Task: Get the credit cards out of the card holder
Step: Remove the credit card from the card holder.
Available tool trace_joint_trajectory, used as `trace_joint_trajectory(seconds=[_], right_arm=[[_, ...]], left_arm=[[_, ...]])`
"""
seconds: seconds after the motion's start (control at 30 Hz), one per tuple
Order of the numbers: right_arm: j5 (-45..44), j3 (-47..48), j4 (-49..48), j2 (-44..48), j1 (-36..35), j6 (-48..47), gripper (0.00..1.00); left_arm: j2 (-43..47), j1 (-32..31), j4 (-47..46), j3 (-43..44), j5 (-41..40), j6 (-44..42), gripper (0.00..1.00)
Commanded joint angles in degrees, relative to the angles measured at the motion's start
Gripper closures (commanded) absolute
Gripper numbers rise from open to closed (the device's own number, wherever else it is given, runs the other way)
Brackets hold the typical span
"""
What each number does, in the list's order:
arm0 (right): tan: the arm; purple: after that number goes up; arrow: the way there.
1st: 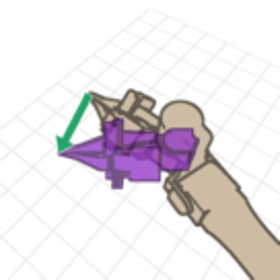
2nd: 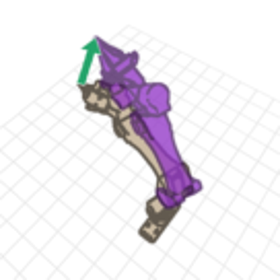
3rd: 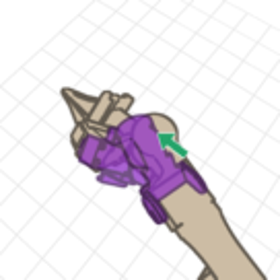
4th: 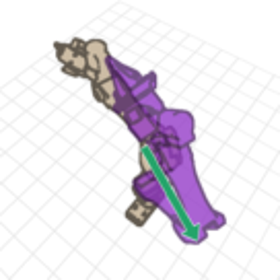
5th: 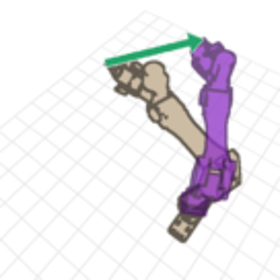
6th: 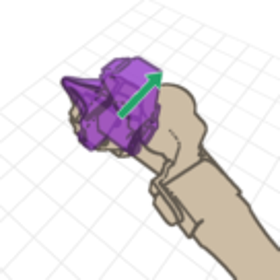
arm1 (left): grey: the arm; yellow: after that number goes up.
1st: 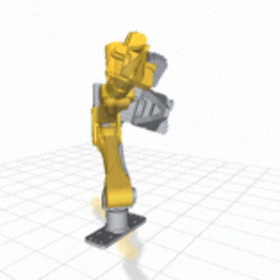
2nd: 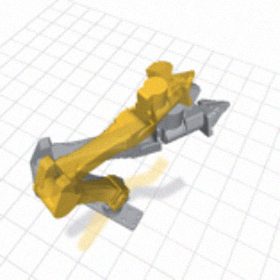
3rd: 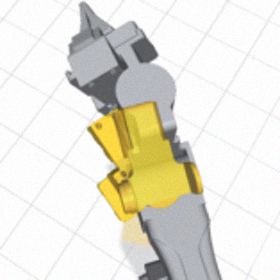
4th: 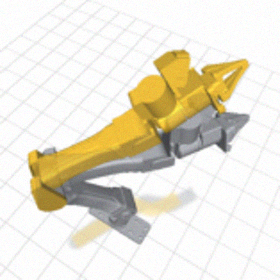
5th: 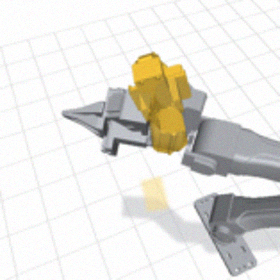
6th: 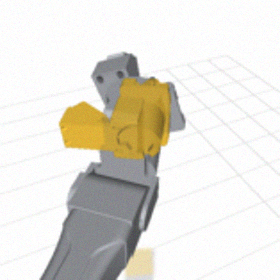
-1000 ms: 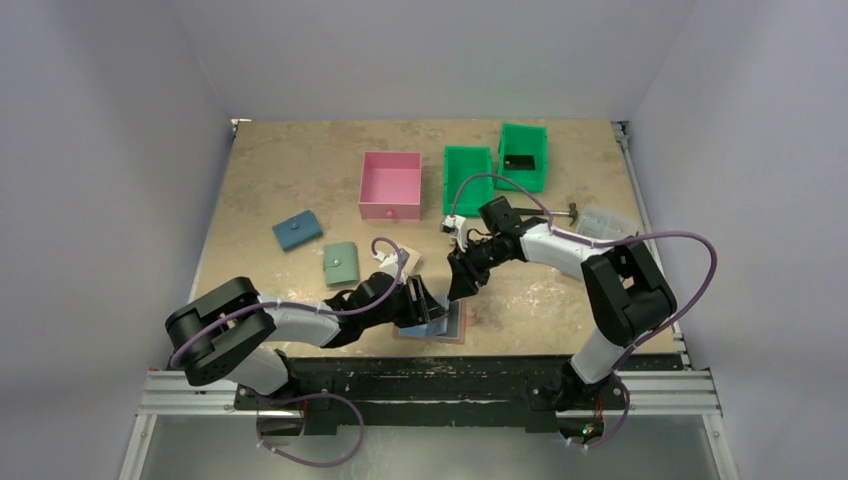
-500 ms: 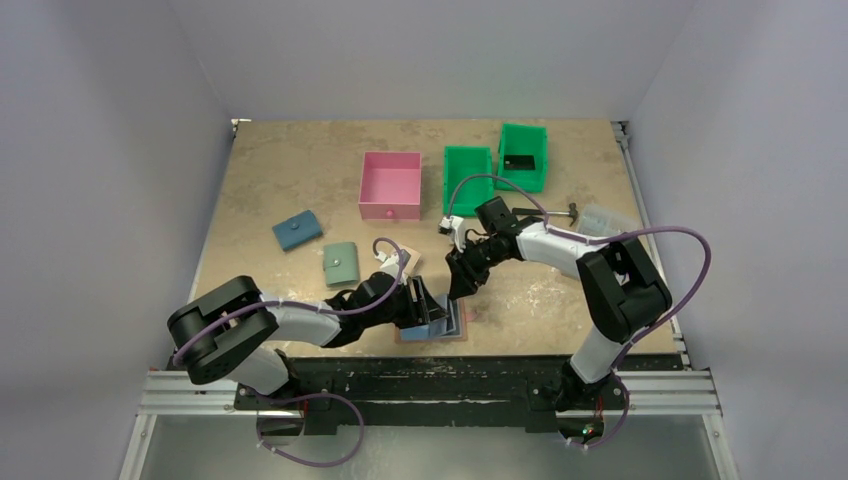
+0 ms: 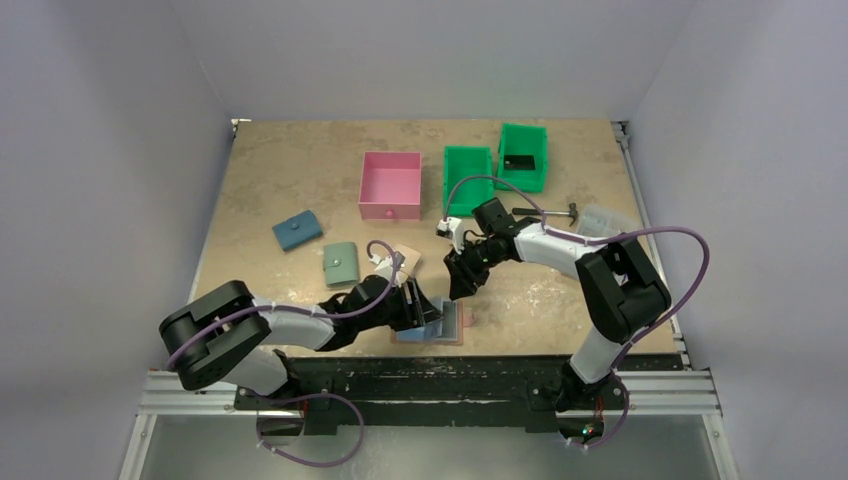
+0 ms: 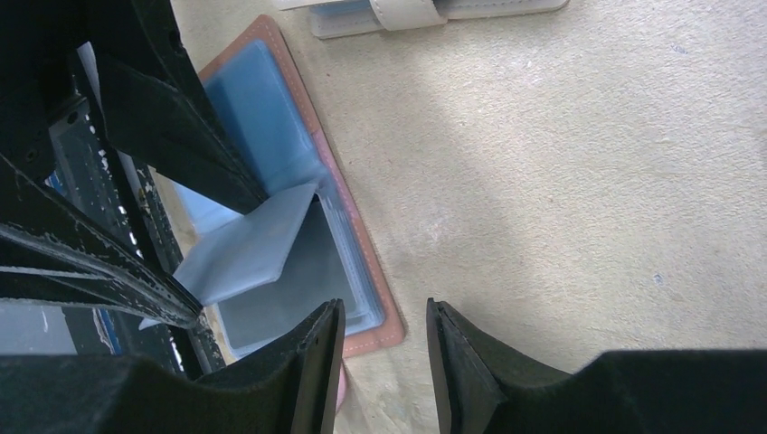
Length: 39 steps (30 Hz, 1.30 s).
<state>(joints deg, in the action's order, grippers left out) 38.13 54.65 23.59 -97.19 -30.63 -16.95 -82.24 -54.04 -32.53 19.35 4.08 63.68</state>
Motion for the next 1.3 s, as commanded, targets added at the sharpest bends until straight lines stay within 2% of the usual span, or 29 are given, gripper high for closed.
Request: trace_joint_trajectory(seconds=[0.0,0.27,0.57,0.73,0.93,1.13,1.27], right_arm=[[-1.04,2.04,-0.30,0.28,-0.29,-0.80,0.54],[-0.60,2.04,-0.09,0.31,-0.30,-1.26,0.54],[8.25,2.14,1.55,2.78,-1.09,-4.54,0.54],[9.37,2.54,1.72,1.50,-2.82,-4.19,0.69],[11.27,3.25,1.74,-0.62,-4.37,-2.99,0.74],[14.65,4.32,2.93,-3.72,-5.76,-2.12,0.76],[16.95,4.72,3.29,-4.19,-5.88,-2.01,0.77]], left_arm=[[2.75,0.68,-1.57,-2.14,-0.53,1.11,0.55],[5.42,1.30,-0.96,-4.31,-1.26,2.04,0.55],[5.62,1.86,-2.92,-5.22,-0.25,2.07,0.55],[5.41,1.90,-4.50,-5.35,0.47,1.89,0.55],[5.01,1.91,-6.12,-5.34,1.20,1.91,0.54],[4.28,1.92,-7.96,-5.35,2.47,1.90,0.45],[4.45,1.92,-7.37,-5.19,2.43,1.81,0.35]])
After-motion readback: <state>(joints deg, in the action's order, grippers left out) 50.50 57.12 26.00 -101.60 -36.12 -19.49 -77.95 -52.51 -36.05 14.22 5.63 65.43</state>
